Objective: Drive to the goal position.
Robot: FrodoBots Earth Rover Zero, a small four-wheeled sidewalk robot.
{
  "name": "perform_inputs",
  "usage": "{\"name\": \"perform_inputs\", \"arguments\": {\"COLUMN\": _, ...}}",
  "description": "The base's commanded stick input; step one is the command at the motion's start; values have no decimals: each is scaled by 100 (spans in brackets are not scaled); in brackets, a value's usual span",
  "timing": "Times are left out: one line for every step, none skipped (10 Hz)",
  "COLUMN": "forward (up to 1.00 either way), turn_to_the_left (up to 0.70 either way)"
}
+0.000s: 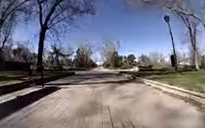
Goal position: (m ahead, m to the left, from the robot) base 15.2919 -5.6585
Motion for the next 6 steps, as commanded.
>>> {"name": "perform_inputs", "arguments": {"forward": 100, "turn_to_the_left": 0}}
{"name": "perform_inputs", "arguments": {"forward": 100, "turn_to_the_left": 0}}
{"name": "perform_inputs", "arguments": {"forward": 100, "turn_to_the_left": 0}}
{"name": "perform_inputs", "arguments": {"forward": 100, "turn_to_the_left": 0}}
{"name": "perform_inputs", "arguments": {"forward": 100, "turn_to_the_left": 0}}
{"name": "perform_inputs", "arguments": {"forward": 100, "turn_to_the_left": 0}}
